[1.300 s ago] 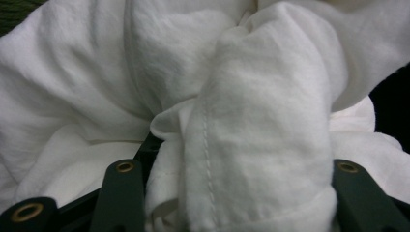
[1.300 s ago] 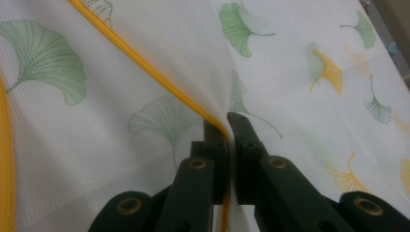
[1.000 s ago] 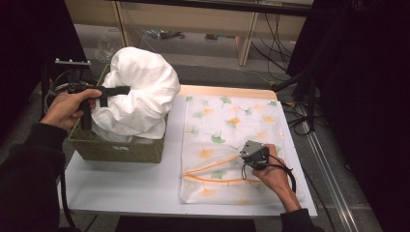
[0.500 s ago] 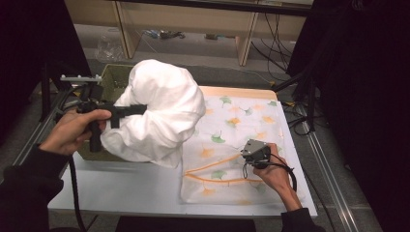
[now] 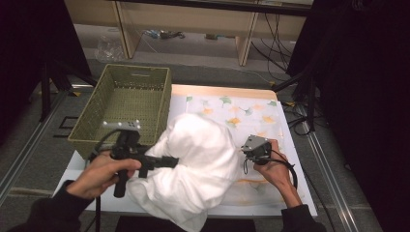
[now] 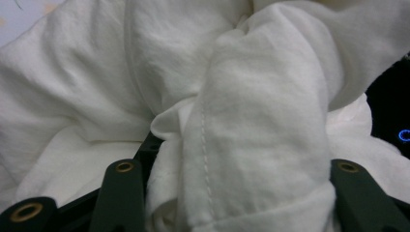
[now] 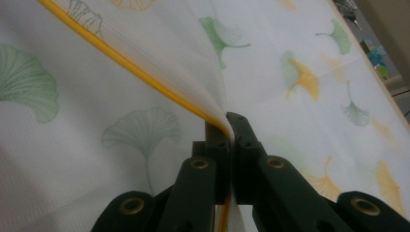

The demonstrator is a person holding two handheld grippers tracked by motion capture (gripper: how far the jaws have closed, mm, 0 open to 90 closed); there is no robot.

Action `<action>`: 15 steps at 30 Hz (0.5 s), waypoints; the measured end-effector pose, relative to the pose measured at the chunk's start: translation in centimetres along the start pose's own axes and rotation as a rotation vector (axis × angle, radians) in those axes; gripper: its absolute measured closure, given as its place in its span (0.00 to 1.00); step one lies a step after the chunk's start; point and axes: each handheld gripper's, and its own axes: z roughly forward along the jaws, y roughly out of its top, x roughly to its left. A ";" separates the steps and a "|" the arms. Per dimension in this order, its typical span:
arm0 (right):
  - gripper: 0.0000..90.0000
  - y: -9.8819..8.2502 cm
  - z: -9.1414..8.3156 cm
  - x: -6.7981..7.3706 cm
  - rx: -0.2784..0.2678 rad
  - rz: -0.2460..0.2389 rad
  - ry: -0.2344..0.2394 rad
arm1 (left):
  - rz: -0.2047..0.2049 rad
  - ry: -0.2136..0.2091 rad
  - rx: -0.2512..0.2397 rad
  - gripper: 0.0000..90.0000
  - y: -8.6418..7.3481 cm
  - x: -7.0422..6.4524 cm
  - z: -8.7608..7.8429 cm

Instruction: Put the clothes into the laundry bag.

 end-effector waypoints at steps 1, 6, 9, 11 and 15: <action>0.99 0.1 -0.1 -0.1 -0.005 0.012 -0.007 | -0.015 -0.012 0.013 0.53 -0.5 0.2 0.7; 0.99 0.7 -0.6 -0.9 -0.025 0.030 -0.028 | -0.055 -0.065 0.047 0.52 -2.2 1.4 2.9; 0.99 1.0 -0.8 -1.2 -0.024 0.049 -0.028 | -0.060 -0.066 0.063 0.52 -2.6 1.6 3.9; 0.99 1.3 -0.9 -1.6 -0.041 0.029 -0.036 | -0.093 -0.084 0.086 0.52 -2.9 1.3 4.7; 0.99 2.2 -1.7 -2.2 -0.065 0.033 -0.049 | -0.052 -0.114 0.127 0.52 -2.9 0.9 6.8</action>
